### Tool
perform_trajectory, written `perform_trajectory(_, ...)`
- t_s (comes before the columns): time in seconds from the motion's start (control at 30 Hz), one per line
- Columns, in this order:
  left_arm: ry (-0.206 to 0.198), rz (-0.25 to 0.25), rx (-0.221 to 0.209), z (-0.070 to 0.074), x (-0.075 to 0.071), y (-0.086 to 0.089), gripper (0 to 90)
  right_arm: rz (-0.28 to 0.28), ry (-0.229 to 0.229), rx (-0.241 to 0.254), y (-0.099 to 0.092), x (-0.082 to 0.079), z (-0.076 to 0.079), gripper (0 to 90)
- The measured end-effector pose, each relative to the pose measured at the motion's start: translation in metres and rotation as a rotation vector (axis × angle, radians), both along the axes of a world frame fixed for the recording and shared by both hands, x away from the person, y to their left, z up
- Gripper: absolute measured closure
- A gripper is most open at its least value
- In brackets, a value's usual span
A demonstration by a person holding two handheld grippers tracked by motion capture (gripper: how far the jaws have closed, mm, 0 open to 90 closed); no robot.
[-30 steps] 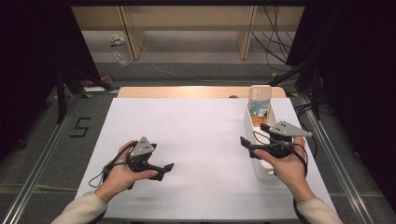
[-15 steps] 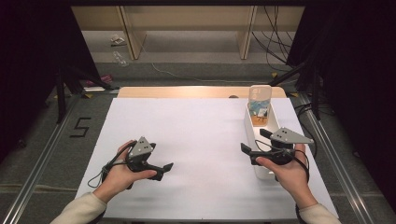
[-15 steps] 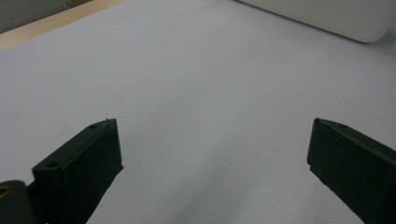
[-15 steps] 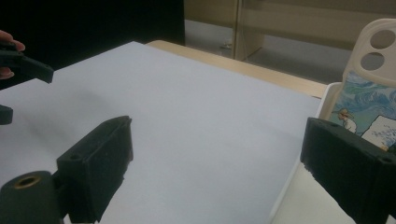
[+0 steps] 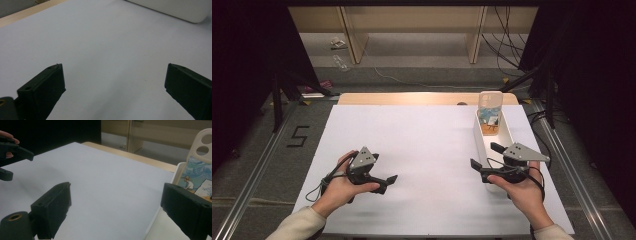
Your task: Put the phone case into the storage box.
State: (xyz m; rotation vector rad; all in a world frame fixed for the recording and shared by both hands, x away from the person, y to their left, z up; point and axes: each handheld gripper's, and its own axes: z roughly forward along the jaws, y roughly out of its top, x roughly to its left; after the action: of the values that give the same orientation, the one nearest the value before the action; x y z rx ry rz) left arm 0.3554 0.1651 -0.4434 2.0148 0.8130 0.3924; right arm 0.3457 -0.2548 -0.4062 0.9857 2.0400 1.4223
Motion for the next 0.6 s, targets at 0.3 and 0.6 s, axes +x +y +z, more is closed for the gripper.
perform_trajectory(0.3,0.002,0.001,-0.005,0.000,0.000,0.000,2.4,0.010,-0.002,0.006,-0.001,-0.008,-0.003,10.5)
perform_trajectory(0.6,0.002,0.000,-0.006,-0.001,0.001,0.000,2.4,0.020,-0.005,0.022,0.001,-0.012,-0.003,10.5)
